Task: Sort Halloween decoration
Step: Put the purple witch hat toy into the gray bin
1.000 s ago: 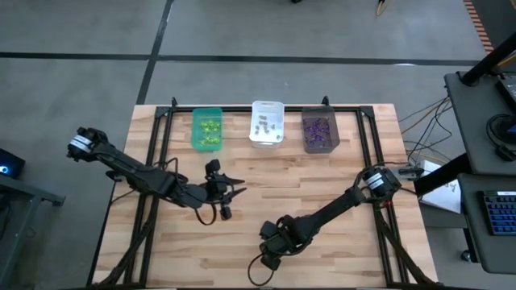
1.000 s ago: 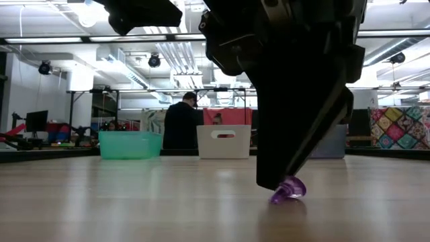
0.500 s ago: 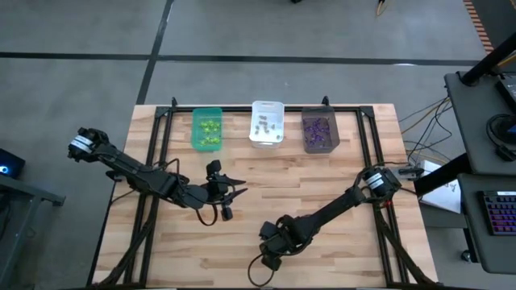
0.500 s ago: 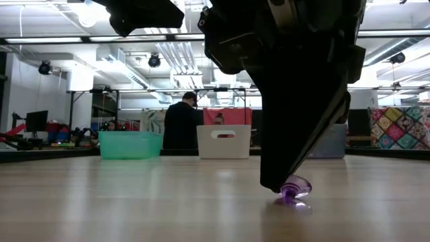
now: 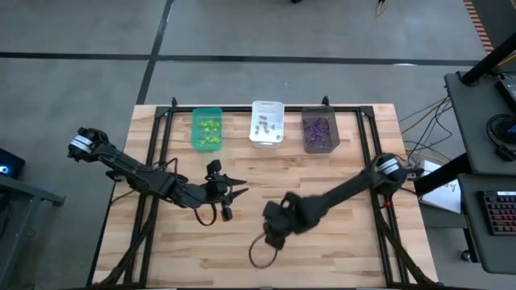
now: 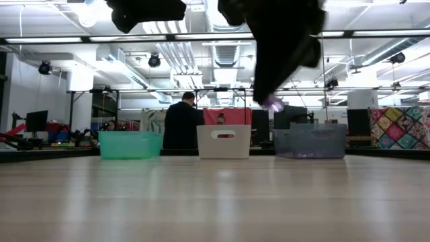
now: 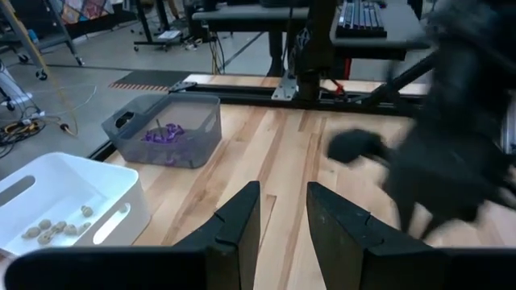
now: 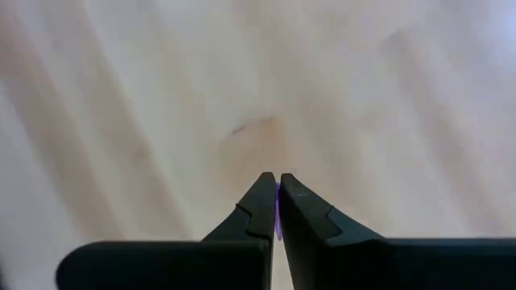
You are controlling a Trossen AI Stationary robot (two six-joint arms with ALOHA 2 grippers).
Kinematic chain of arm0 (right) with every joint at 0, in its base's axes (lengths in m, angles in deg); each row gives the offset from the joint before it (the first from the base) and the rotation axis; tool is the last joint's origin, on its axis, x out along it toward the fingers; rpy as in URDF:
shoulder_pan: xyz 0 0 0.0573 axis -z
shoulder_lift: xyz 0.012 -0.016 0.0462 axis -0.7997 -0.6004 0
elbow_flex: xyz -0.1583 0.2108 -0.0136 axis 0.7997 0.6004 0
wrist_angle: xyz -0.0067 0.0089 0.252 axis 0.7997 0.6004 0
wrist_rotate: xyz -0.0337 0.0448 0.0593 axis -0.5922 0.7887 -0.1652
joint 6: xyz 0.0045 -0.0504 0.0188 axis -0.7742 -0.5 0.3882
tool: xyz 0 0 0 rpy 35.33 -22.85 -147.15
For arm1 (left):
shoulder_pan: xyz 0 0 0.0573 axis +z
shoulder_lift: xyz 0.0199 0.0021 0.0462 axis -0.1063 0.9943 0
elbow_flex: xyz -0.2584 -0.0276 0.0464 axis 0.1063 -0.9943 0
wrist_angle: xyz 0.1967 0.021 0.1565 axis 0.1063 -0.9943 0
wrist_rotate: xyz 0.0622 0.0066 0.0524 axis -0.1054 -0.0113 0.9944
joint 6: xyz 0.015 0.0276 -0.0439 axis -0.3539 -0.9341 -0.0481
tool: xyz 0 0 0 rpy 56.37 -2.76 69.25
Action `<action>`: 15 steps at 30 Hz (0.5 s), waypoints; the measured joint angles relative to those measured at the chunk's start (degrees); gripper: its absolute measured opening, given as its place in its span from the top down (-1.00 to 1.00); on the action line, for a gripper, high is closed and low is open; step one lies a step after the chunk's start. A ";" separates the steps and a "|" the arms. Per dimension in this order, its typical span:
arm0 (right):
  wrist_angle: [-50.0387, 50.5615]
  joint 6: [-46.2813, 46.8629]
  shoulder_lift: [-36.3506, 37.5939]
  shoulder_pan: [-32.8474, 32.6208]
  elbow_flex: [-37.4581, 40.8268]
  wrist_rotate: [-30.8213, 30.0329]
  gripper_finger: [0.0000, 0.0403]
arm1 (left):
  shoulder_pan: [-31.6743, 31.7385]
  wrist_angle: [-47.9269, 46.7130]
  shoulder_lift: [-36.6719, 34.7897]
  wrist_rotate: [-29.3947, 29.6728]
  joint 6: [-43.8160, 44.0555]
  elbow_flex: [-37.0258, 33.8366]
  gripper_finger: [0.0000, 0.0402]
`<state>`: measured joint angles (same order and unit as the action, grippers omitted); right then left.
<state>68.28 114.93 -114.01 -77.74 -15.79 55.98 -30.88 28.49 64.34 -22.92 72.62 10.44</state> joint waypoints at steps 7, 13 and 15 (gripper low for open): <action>6.90 -9.21 8.14 7.97 0.00 -6.30 0.96 | 0.00 0.74 -0.50 -0.02 -1.31 0.00 0.57; 10.39 -17.38 13.81 18.46 0.00 -7.77 0.96 | -0.04 0.55 -0.59 -0.02 -1.57 0.00 0.57; 11.62 -20.10 14.87 22.53 -0.01 -7.72 0.96 | -0.04 0.56 -0.59 0.00 -1.57 0.00 0.57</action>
<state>79.90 94.83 -99.14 -55.20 -15.80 48.26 -30.92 29.05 63.76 -22.92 71.05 10.44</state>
